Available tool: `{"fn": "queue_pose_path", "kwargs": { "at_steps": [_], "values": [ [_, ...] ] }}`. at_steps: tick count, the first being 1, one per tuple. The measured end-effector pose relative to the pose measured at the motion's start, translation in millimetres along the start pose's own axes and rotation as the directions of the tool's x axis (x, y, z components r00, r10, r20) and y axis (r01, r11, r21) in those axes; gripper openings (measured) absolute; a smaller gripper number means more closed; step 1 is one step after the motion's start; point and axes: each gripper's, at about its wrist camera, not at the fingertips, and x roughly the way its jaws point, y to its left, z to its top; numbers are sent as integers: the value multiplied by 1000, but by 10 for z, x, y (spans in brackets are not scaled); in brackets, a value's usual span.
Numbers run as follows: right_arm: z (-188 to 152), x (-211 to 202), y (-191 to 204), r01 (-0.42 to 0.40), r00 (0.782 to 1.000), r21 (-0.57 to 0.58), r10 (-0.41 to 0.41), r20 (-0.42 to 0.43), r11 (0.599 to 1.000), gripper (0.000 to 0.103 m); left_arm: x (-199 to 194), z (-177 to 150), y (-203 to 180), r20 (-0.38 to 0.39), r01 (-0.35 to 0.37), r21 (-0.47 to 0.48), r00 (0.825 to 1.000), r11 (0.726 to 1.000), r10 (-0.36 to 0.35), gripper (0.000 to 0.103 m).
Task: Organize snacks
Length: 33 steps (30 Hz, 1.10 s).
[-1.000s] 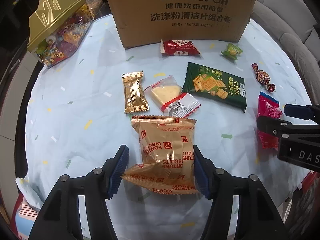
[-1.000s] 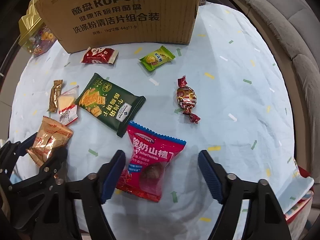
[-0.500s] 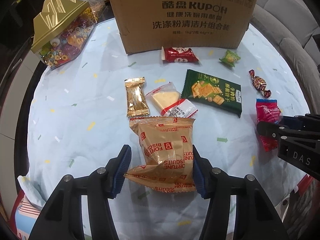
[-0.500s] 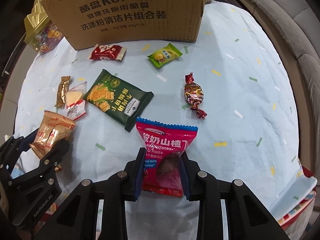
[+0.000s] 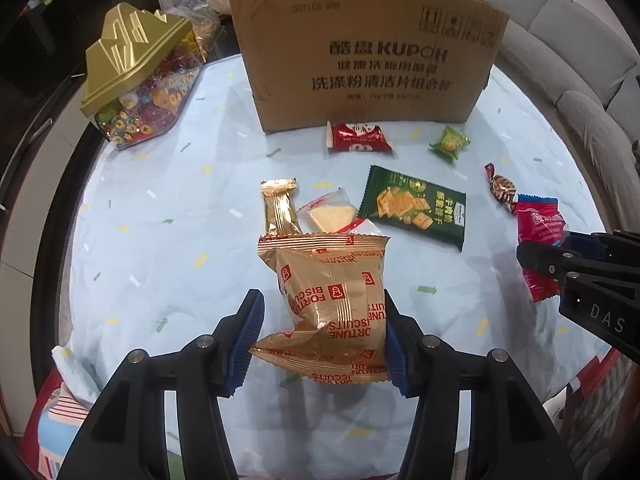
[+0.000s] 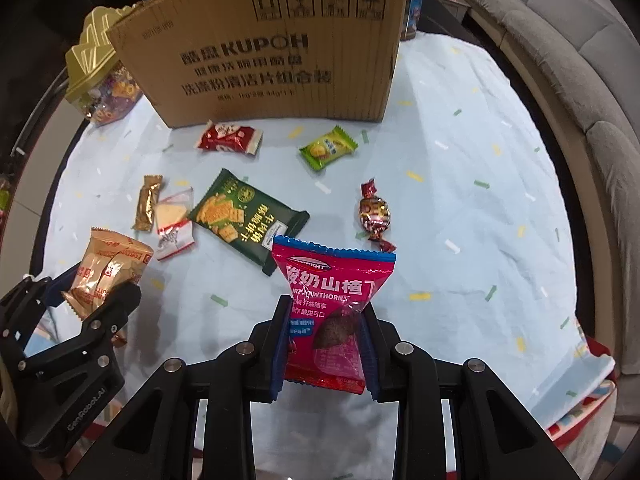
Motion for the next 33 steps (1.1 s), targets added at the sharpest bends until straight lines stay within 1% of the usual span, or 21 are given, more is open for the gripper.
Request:
{"fn": "queue_pose_path", "kwargs": {
  "at_steps": [20,33],
  "values": [
    [126,-423,92,-3,995,-15,4,97,1000,32,-412,236,108,65,-18,-70,998,997,23,54],
    [279,-676,45,-7,989,-6,8,151,1000,32,-613,477,120,117,-18,-96,993,995,29,54]
  ]
}}
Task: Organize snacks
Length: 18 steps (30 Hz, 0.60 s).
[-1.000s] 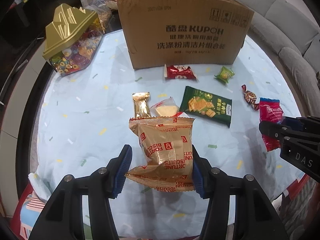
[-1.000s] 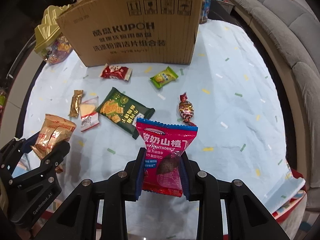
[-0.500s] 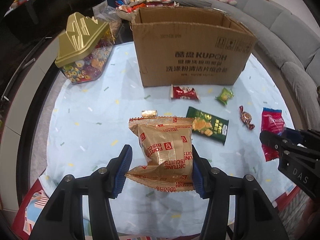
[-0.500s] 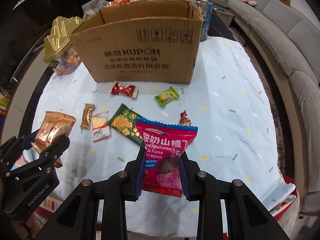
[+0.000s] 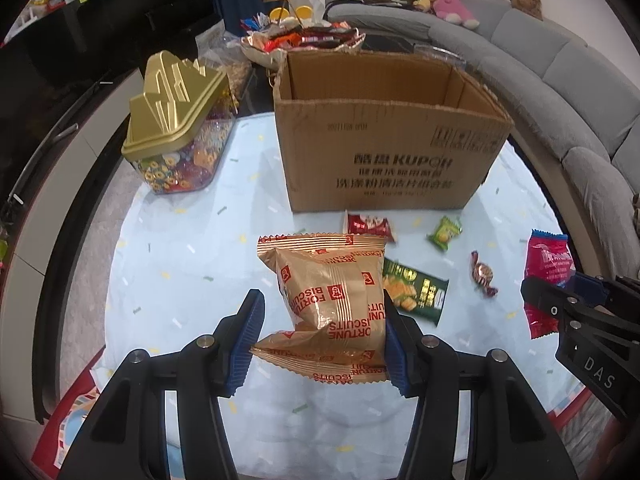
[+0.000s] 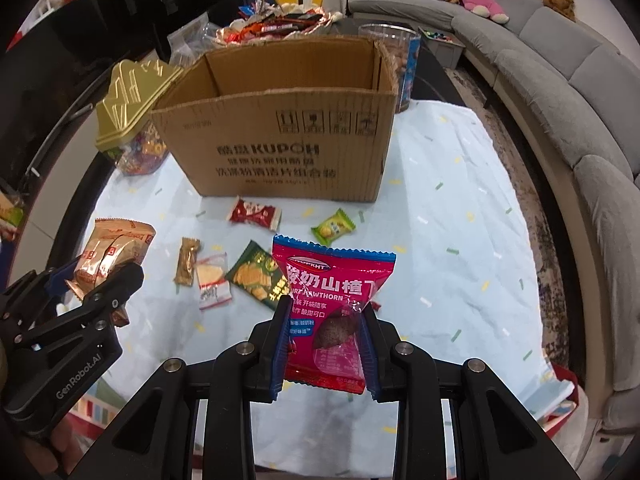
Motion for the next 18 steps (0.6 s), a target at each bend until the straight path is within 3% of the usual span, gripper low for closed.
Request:
{"fn": "queue_pose_path", "kwargs": {
  "at_steps": [18],
  "values": [
    [309,-281,-23,6,997,12,-7,83,1000,32,-189,396,-30,74,7,-23,997,1000,-6,54]
  ]
}}
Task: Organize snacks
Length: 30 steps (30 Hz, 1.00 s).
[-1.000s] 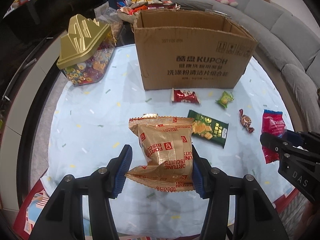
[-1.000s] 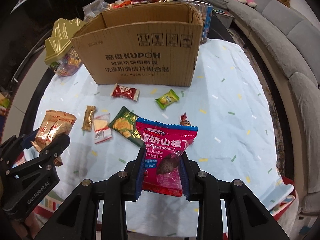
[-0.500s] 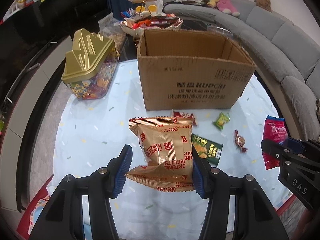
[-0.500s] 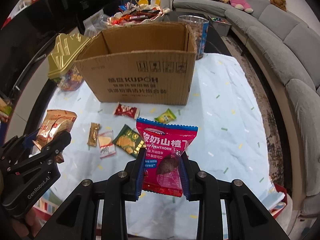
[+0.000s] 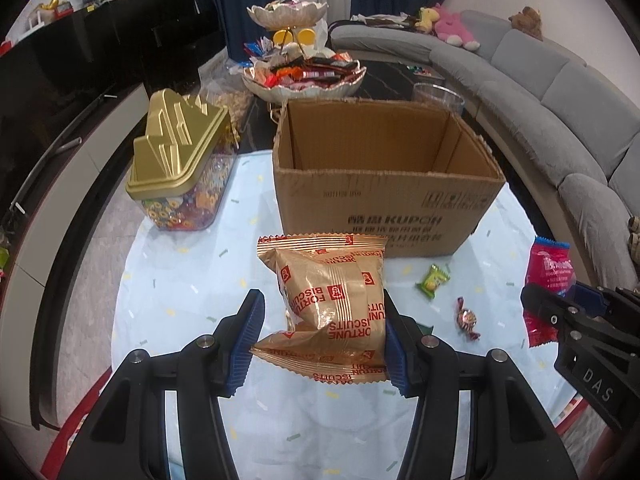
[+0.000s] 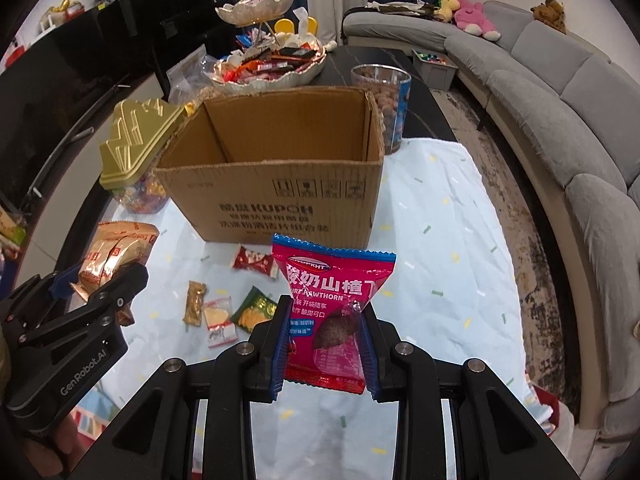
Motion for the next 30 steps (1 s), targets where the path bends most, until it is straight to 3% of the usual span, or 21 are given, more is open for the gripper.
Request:
{"fn": "queue_pose_path", "kwargs": {
  "at_steps": [30],
  "values": [
    [634,-203,30,-9,993,-5,10,117,1000,32,-83,666,-49,93,15,-4,996,1000,-15,54]
  ]
}}
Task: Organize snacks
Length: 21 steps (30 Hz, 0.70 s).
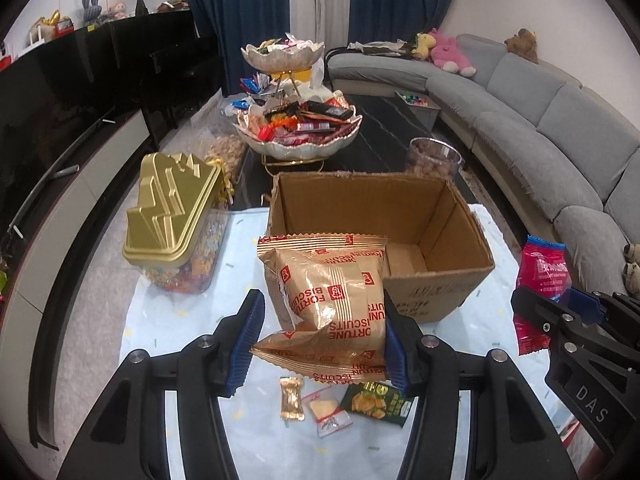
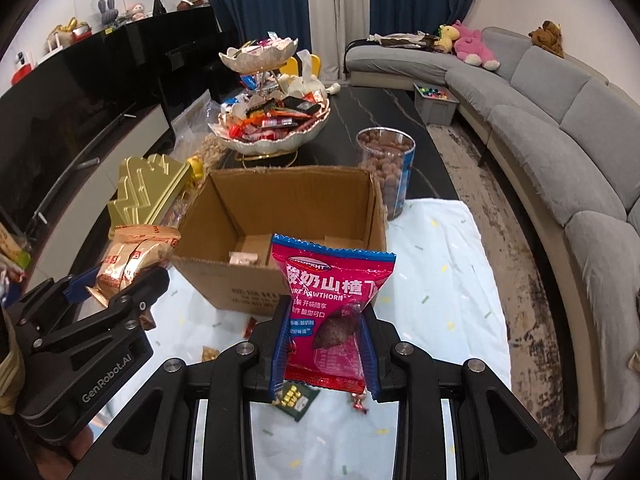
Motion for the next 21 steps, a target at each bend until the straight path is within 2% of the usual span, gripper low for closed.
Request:
{"fn": "queue_pose_path", "kwargs": {
  "at_steps": [21],
  "values": [
    [450,126,4,4,999,-12,-3,46,1000,32,208,394,11,16,-9,4,1000,1000,9,54]
  ]
}}
